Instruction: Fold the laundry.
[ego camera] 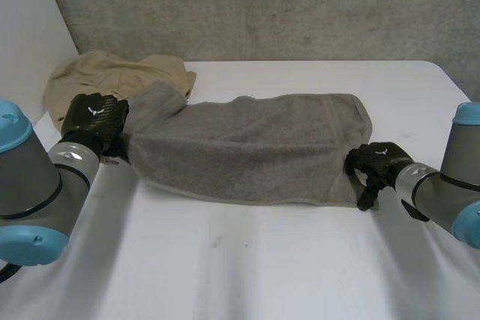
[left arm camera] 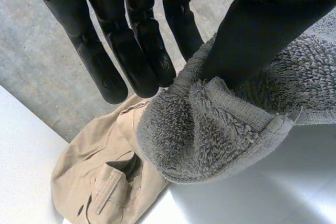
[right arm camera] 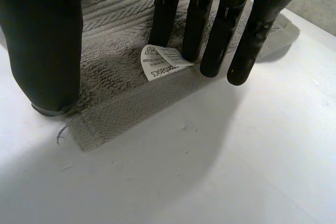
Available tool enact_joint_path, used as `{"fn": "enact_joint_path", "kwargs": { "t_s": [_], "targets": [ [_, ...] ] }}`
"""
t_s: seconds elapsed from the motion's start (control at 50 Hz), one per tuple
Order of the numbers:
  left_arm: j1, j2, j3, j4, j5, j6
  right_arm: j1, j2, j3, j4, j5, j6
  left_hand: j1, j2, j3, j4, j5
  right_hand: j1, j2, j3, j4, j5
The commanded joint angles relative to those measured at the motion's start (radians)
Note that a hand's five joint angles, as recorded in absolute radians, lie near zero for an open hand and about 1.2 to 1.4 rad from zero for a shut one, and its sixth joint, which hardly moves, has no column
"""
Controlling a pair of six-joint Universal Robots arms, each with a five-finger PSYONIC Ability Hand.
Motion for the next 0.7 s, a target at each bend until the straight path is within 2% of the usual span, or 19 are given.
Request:
{"fn": "enact_joint_path", "kwargs": {
  "t_s": [0.02,0.2,0.32,0.56,0.64,0.7],
  "targets": [
    [0.0,0.0,0.0,0.0,0.0,0.0,0.003,0.011,-0.022,0.001,0.001,0.0,0.261,0.199,0.207,0.195,0.245,0.187,0.105,0.101,0.104,0.149],
    [0.005,0.0,0.0,0.0,0.001,-0.025,0.022,0.032,-0.042,0.001,0.003,0.0,0.261,0.199,0.207,0.195,0.245,0.263,0.181,0.178,0.18,0.225],
    [0.005,0.0,0.0,0.0,0.001,-0.04,0.021,0.021,-0.048,-0.004,0.004,0.002,0.261,0.199,0.207,0.195,0.245,0.861,0.779,0.775,0.778,0.823],
    [-0.004,0.047,-0.008,-0.029,0.0,-0.034,0.01,-0.097,-0.066,0.041,0.015,-0.024,0.261,0.199,0.207,0.195,0.245,0.862,0.78,0.776,0.778,0.824],
    [-0.004,0.087,-0.041,-0.103,0.003,-0.021,0.007,-0.158,-0.069,0.16,0.013,-0.138,0.261,0.199,0.207,0.195,0.245,0.862,0.78,0.776,0.778,0.824],
    [-0.004,0.126,-0.072,-0.191,0.003,-0.012,-0.013,-0.223,-0.06,0.297,0.018,-0.277,0.261,0.199,0.207,0.195,0.245,0.862,0.78,0.776,0.778,0.824]
  ]
}}
